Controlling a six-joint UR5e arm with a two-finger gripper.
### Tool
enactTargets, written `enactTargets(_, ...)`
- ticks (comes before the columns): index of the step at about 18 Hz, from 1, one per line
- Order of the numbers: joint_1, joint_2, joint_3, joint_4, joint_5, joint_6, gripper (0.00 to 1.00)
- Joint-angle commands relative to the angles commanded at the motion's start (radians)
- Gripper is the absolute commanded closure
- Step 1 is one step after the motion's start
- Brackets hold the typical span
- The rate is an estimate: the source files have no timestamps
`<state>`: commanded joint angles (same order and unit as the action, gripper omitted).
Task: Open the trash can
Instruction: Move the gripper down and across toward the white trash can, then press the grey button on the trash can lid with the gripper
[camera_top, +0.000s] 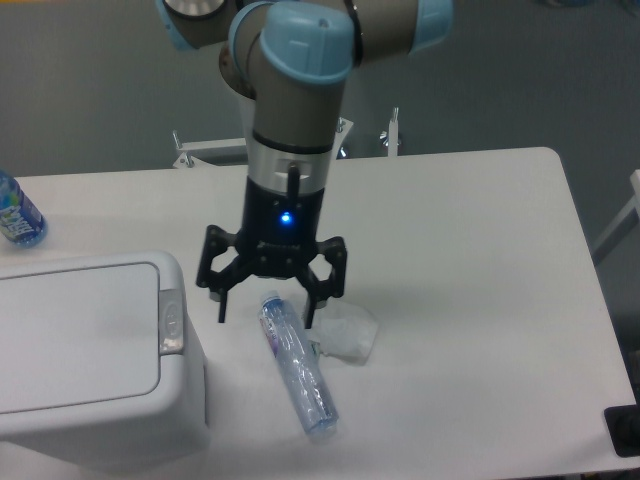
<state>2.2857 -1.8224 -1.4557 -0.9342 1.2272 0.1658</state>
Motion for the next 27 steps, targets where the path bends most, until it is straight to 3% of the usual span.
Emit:
enactTargets(11, -0.04, -0.017, -0.005, 0.002, 0.003, -0.002, 0.0)
enactTargets(27, -0.041, -0.023, 0.009, 0.002, 0.003, 0.003, 0.0)
